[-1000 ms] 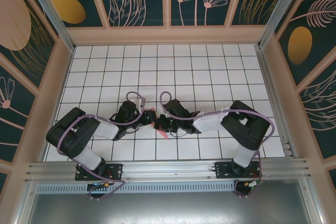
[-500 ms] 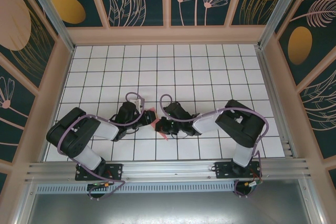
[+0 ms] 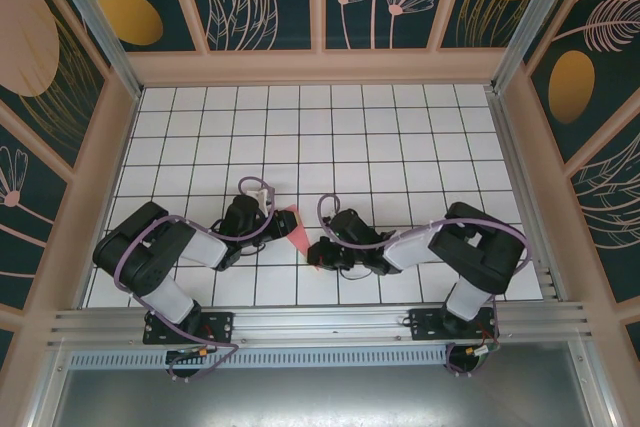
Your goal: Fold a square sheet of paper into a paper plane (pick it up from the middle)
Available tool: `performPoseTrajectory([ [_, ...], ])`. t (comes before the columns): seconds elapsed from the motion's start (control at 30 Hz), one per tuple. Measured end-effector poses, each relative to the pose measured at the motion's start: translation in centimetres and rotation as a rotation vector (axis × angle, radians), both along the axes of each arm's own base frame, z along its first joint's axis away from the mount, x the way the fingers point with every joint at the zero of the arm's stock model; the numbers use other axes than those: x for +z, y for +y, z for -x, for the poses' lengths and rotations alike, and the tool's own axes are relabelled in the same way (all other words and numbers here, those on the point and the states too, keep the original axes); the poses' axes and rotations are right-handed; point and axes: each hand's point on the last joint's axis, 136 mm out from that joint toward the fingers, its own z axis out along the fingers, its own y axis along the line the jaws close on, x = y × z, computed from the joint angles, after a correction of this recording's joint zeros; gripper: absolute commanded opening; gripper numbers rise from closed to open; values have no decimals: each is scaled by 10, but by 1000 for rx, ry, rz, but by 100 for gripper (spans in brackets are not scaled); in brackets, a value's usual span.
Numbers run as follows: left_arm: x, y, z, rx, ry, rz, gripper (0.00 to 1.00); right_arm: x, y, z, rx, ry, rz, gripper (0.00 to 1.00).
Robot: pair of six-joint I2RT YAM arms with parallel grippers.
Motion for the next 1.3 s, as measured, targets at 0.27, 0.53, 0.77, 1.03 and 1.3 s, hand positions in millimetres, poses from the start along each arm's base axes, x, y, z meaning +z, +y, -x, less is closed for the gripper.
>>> performPoseTrajectory([
  [0.27, 0, 0, 0, 0, -1, -1, 25, 1, -18, 14, 9, 17, 57, 9],
  [0.53, 0, 0, 0, -2, -1, -1, 25, 20, -22, 13, 26, -6, 105, 12],
  [0.77, 0, 0, 0, -4, -3, -2, 26, 43, 13, -8, 44, -60, 50, 11],
  [1.03, 0, -1, 0, -4, 0, -4, 26, 1, -2, 1, 53, 8, 150, 11],
  [1.3, 0, 0, 0, -4, 3, -6, 26, -1, -19, 12, 52, 1, 117, 12],
])
